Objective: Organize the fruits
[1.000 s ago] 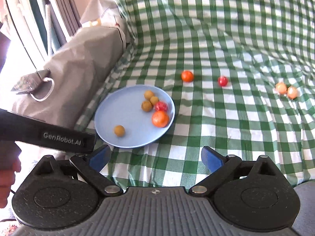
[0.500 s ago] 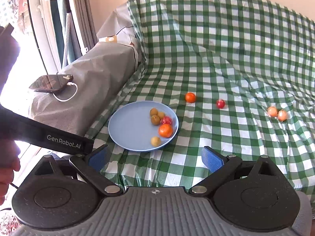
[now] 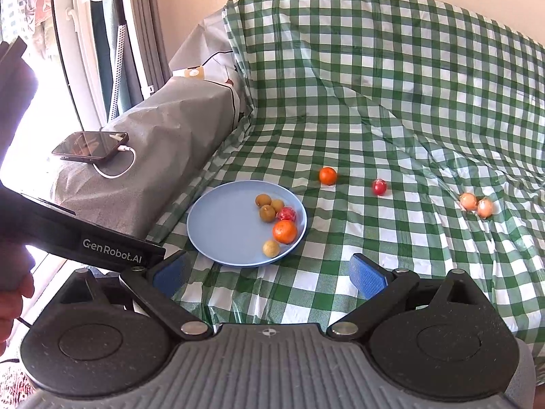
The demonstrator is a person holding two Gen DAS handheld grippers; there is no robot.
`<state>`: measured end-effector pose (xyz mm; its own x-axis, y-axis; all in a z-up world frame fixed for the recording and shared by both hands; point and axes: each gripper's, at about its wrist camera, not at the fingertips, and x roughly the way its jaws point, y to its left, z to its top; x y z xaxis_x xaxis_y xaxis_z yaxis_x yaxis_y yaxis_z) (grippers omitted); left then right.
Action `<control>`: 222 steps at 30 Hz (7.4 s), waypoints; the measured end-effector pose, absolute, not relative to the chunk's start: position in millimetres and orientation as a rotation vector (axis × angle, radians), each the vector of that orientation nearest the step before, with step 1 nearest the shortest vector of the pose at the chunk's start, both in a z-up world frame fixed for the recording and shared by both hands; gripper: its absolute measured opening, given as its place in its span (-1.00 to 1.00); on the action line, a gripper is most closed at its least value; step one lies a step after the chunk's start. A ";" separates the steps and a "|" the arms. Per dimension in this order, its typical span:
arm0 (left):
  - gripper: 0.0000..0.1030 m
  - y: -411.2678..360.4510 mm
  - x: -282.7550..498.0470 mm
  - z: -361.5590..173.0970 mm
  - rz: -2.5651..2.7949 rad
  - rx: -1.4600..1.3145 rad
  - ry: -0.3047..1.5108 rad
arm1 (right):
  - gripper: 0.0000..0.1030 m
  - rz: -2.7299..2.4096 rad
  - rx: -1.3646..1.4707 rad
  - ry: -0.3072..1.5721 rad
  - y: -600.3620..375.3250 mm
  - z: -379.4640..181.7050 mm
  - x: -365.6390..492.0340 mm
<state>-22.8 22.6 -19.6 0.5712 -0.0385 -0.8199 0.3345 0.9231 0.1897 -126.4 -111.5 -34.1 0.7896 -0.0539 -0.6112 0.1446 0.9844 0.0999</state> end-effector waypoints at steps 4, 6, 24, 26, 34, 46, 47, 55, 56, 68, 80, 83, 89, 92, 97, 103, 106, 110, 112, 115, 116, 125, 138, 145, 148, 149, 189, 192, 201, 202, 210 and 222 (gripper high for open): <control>0.99 23.4 -21.3 -20.7 -0.220 0.347 0.944 | 0.92 -0.102 0.139 0.659 -110.9 -35.7 -123.5; 0.99 24.0 -20.7 -21.0 -0.220 0.349 0.946 | 0.92 -0.101 0.139 0.661 -110.9 -36.5 -122.8; 0.99 17.5 -20.4 -21.4 -0.220 0.376 0.941 | 0.92 -0.109 0.154 0.661 -114.6 -39.5 -118.4; 0.99 16.0 -19.9 -21.9 -0.219 0.382 0.941 | 0.92 -0.111 0.158 0.663 -115.2 -40.6 -117.0; 0.99 -0.9 -6.0 -20.8 -0.249 0.392 0.948 | 0.92 -0.150 0.183 0.671 -121.3 -48.3 -107.5; 0.99 -95.0 59.5 -41.2 -0.374 0.384 0.971 | 0.92 -0.449 0.276 0.626 -220.4 -82.0 -95.1; 0.99 -107.6 67.3 -45.9 -0.386 0.382 0.979 | 0.92 -0.486 0.276 0.619 -235.2 -87.5 -92.3; 0.99 -228.1 122.8 -87.6 -0.498 0.386 0.944 | 0.81 -0.770 0.206 0.563 -383.7 -143.2 -52.4; 0.99 -244.5 130.6 -95.6 -0.512 0.395 0.942 | 0.77 -0.786 0.209 0.571 -402.4 -152.2 -42.9; 0.44 -342.0 212.7 -182.3 -0.517 0.412 0.987 | 0.71 -0.678 0.179 0.679 -518.0 -237.3 38.7; -0.41 -287.1 169.6 -131.6 -0.614 0.311 0.976 | -0.26 -0.762 0.213 0.661 -495.3 -207.0 2.4; -0.41 -251.2 139.0 -108.9 -0.619 0.301 0.978 | -0.26 -0.746 0.253 0.637 -468.7 -184.4 -28.9; -0.41 -166.1 79.1 -62.7 -0.575 0.316 0.963 | -0.25 -0.602 0.297 0.604 -390.5 -128.7 -75.6; -0.41 -125.2 50.3 -42.3 -0.521 0.327 0.944 | -0.25 -0.492 0.285 0.596 -345.3 -100.3 -90.3; -0.41 -58.0 6.5 -22.4 -0.471 0.294 0.940 | -0.25 -0.303 0.265 0.610 -265.3 -69.9 -102.6; -0.41 5.6 -31.6 -11.6 -0.429 0.240 0.934 | -0.25 -0.124 0.209 0.638 -182.5 -55.6 -118.8; -0.41 25.2 -42.6 -12.2 -0.412 0.217 0.935 | -0.25 -0.060 0.143 0.650 -150.4 -51.8 -125.4; -0.41 41.1 -51.4 -12.2 -0.398 0.198 0.928 | -0.25 -0.007 0.041 0.629 -118.3 -41.1 -132.5; -0.41 45.7 -53.3 -10.0 -0.399 0.185 0.920 | -0.25 0.000 0.013 0.617 -111.8 -36.7 -135.4; -0.41 46.5 -54.0 -6.8 -0.402 0.175 0.902 | -0.25 0.004 -0.007 0.610 -110.3 -34.6 -140.5; -0.41 45.8 -54.3 -5.9 -0.404 0.174 0.897 | -0.25 0.003 -0.013 0.609 -108.9 -33.7 -142.1; -0.40 41.2 -55.1 -6.6 -0.414 0.173 0.897 | -0.25 -0.018 -0.017 0.614 -110.7 -33.6 -141.8; -0.40 40.9 -30.1 -11.4 -0.384 0.172 0.919 | -0.25 -0.002 -0.033 0.641 -109.7 -40.3 -127.0; -0.40 33.3 8.7 -7.7 -0.364 0.151 0.911 | -0.25 -0.008 -0.014 0.657 -118.6 -45.9 -105.5; -0.40 27.3 26.4 -10.8 -0.360 0.152 0.922 | -0.25 -0.009 -0.008 0.662 -120.9 -49.0 -91.2; -0.40 25.5 32.1 -11.9 -0.358 0.151 0.924 | -0.25 -0.009 -0.006 0.665 -121.5 -50.1 -85.6; 0.99 -19.0 142.0 -90.7 -0.346 0.288 0.998 | 0.62 0.033 -0.041 0.828 -140.4 -132.8 59.9; 0.99 -5.2 113.7 -83.0 -0.324 0.278 1.016 | 0.75 0.029 -0.022 0.836 -137.2 -119.6 32.6; 0.99 16.6 26.8 -63.1 -0.319 0.333 0.970 | 0.91 -0.028 -0.012 0.807 -123.6 -84.6 -54.2; 0.99 18.9 18.6 -60.6 -0.321 0.329 0.965 | 0.91 -0.043 -0.005 0.799 -124.0 -81.4 -59.8; 0.99 27.8 -21.9 -45.1 -0.275 0.331 0.927 | 0.95 -0.077 -0.021 0.704 -118.8 -59.7 -105.2; 0.99 24.6 -45.3 -25.4 -0.277 0.343 0.873 | 0.98 -0.102 -0.025 0.619 -118.9 -41.6 -135.8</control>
